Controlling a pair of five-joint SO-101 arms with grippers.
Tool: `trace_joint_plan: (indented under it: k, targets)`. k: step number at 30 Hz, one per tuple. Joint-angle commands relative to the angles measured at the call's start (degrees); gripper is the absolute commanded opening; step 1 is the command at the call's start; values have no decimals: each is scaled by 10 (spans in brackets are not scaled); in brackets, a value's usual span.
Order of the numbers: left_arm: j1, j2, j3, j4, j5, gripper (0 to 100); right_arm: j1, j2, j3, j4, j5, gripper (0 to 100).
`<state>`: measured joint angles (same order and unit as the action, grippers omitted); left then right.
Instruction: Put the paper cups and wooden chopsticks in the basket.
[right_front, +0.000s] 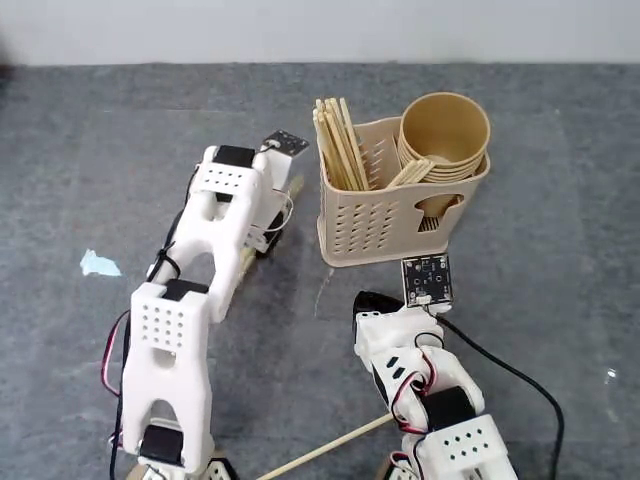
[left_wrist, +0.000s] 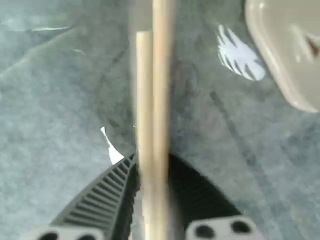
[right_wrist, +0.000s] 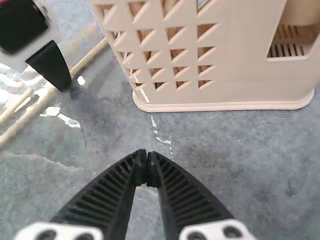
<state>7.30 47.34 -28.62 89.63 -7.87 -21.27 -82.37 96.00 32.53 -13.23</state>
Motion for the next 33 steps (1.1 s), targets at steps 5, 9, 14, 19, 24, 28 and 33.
trace_joint_plan:
  k: [5, 9, 14, 19, 24, 28, 33]
  targets:
    - [-4, 6, -25, 11, -4, 11, -2, -8, 5, -10, 5, 10]
    - [-7, -12, -48, 39, -1, 11, -2, -8, 5, -10, 5, 10]
    - [-7, -75, -91, 94, 1, 10, -3, -8, 5, -10, 5, 10]
    - [-8, -156, -97, 108, 11, 10, -2, -8, 5, -10, 5, 10]
    - [-8, -235, -93, 108, 41, 10, -3, -8, 5, -10, 5, 10]
    - [-7, -296, -95, 108, 61, 10, -3, -8, 5, -10, 5, 10]
    - [-7, -373, -96, 108, 79, 10, -3, -8, 5, -10, 5, 10]
